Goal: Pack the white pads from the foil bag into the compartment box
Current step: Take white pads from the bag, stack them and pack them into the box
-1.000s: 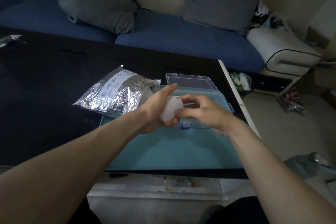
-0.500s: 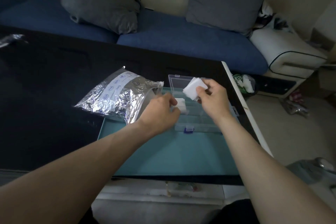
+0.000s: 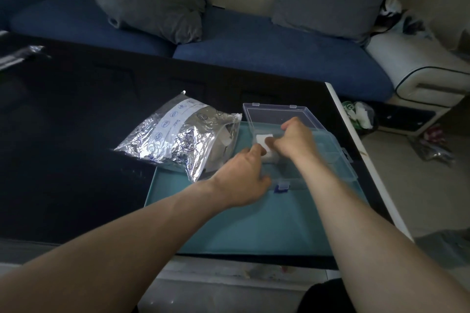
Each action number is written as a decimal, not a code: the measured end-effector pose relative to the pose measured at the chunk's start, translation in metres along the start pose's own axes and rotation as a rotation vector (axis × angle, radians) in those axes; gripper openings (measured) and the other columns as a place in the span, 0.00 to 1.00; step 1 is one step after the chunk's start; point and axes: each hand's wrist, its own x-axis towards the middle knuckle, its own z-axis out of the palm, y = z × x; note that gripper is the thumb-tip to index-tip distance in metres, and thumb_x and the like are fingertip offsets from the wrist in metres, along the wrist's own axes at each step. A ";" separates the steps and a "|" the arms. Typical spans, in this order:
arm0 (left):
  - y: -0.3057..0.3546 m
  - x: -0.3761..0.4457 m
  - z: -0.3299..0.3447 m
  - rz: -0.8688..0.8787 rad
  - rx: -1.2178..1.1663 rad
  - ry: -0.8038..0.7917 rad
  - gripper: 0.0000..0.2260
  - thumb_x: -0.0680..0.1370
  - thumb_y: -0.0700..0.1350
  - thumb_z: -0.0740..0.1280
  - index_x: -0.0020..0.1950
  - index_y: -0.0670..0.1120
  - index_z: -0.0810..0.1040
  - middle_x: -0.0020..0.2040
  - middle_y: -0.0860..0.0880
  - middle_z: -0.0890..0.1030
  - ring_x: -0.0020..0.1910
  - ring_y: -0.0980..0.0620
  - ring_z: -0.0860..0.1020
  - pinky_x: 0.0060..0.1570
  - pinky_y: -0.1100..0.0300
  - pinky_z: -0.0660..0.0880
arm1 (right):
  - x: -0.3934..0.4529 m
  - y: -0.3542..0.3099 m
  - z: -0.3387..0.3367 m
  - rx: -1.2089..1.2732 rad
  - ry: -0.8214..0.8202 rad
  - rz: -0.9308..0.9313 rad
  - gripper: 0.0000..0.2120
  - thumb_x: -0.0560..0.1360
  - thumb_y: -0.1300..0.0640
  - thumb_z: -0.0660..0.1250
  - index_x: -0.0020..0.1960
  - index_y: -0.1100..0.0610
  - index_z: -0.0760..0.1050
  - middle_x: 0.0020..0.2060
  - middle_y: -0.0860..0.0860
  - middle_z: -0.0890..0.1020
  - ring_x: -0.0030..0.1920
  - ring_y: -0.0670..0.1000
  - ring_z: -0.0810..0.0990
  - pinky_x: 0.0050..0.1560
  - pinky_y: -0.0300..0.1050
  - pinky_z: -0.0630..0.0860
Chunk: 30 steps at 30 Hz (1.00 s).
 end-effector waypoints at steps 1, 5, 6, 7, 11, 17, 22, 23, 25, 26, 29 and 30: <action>0.000 0.000 0.000 0.002 -0.004 0.004 0.24 0.78 0.45 0.66 0.72 0.41 0.65 0.63 0.40 0.76 0.59 0.43 0.76 0.55 0.58 0.69 | -0.001 0.001 -0.001 -0.022 0.036 -0.007 0.24 0.74 0.52 0.75 0.66 0.58 0.72 0.59 0.54 0.79 0.58 0.55 0.78 0.48 0.43 0.69; -0.001 0.002 -0.002 0.009 0.008 -0.005 0.26 0.78 0.45 0.67 0.73 0.42 0.63 0.62 0.40 0.78 0.58 0.42 0.77 0.52 0.60 0.70 | -0.005 0.001 -0.001 -0.052 0.109 -0.061 0.22 0.72 0.53 0.76 0.64 0.56 0.76 0.60 0.53 0.80 0.61 0.55 0.78 0.53 0.45 0.72; -0.001 0.002 -0.003 0.008 0.013 -0.011 0.26 0.78 0.45 0.67 0.73 0.42 0.63 0.62 0.40 0.78 0.59 0.42 0.77 0.53 0.58 0.72 | -0.006 -0.001 -0.001 -0.058 0.103 -0.072 0.23 0.72 0.53 0.77 0.64 0.56 0.76 0.61 0.53 0.80 0.61 0.55 0.78 0.52 0.44 0.71; -0.001 0.001 -0.004 0.004 0.023 -0.019 0.26 0.78 0.46 0.67 0.73 0.42 0.63 0.62 0.40 0.78 0.59 0.42 0.78 0.55 0.57 0.73 | -0.007 -0.002 -0.001 -0.080 0.088 -0.087 0.23 0.72 0.52 0.76 0.65 0.56 0.76 0.61 0.53 0.79 0.62 0.55 0.77 0.52 0.44 0.71; 0.003 -0.003 -0.014 0.018 0.070 0.064 0.21 0.78 0.45 0.65 0.69 0.42 0.69 0.57 0.41 0.81 0.55 0.41 0.80 0.54 0.51 0.76 | -0.008 -0.001 -0.005 -0.193 0.006 -0.113 0.21 0.76 0.55 0.71 0.67 0.56 0.73 0.62 0.56 0.78 0.62 0.57 0.76 0.54 0.46 0.71; 0.010 -0.007 -0.066 0.155 -0.013 0.626 0.06 0.75 0.43 0.65 0.47 0.46 0.81 0.41 0.50 0.83 0.40 0.47 0.80 0.41 0.51 0.77 | -0.018 -0.009 -0.021 0.094 0.249 -0.366 0.10 0.78 0.63 0.64 0.57 0.57 0.80 0.44 0.49 0.83 0.40 0.42 0.80 0.39 0.27 0.73; -0.020 -0.004 -0.087 -0.040 0.281 0.467 0.21 0.74 0.53 0.67 0.64 0.46 0.75 0.60 0.45 0.75 0.63 0.43 0.72 0.63 0.50 0.68 | -0.043 -0.032 0.002 0.232 -0.026 -0.608 0.08 0.73 0.58 0.75 0.52 0.54 0.83 0.46 0.46 0.84 0.45 0.42 0.82 0.49 0.35 0.79; -0.027 -0.003 -0.086 -0.114 0.327 0.388 0.22 0.75 0.54 0.66 0.66 0.46 0.73 0.63 0.44 0.74 0.65 0.42 0.71 0.65 0.48 0.67 | -0.045 -0.033 0.009 0.196 -0.068 -0.621 0.12 0.72 0.56 0.77 0.55 0.55 0.83 0.50 0.48 0.84 0.48 0.44 0.83 0.51 0.38 0.80; -0.034 -0.005 -0.084 -0.172 0.336 0.309 0.18 0.78 0.52 0.63 0.64 0.44 0.74 0.61 0.41 0.77 0.62 0.40 0.74 0.62 0.46 0.71 | -0.046 -0.034 0.020 0.101 -0.113 -0.614 0.22 0.70 0.55 0.78 0.62 0.57 0.81 0.55 0.50 0.82 0.51 0.47 0.82 0.54 0.40 0.79; -0.036 -0.005 -0.084 -0.167 0.333 0.305 0.15 0.79 0.49 0.61 0.62 0.43 0.75 0.59 0.40 0.79 0.59 0.39 0.76 0.58 0.47 0.73 | -0.047 -0.035 0.023 0.072 -0.130 -0.602 0.25 0.69 0.54 0.79 0.64 0.58 0.80 0.56 0.50 0.82 0.51 0.47 0.81 0.53 0.38 0.77; -0.036 -0.007 -0.087 -0.157 0.327 0.344 0.14 0.79 0.40 0.59 0.62 0.42 0.77 0.56 0.37 0.80 0.55 0.36 0.78 0.50 0.51 0.72 | -0.048 -0.035 0.033 0.025 -0.158 -0.619 0.30 0.67 0.53 0.80 0.67 0.55 0.77 0.56 0.49 0.83 0.52 0.48 0.81 0.50 0.36 0.74; -0.036 -0.008 -0.088 -0.156 0.321 0.354 0.14 0.79 0.39 0.59 0.63 0.42 0.77 0.56 0.37 0.80 0.54 0.36 0.78 0.48 0.52 0.71 | -0.049 -0.035 0.034 0.050 -0.164 -0.625 0.30 0.67 0.54 0.80 0.68 0.54 0.77 0.56 0.49 0.84 0.51 0.48 0.82 0.48 0.35 0.74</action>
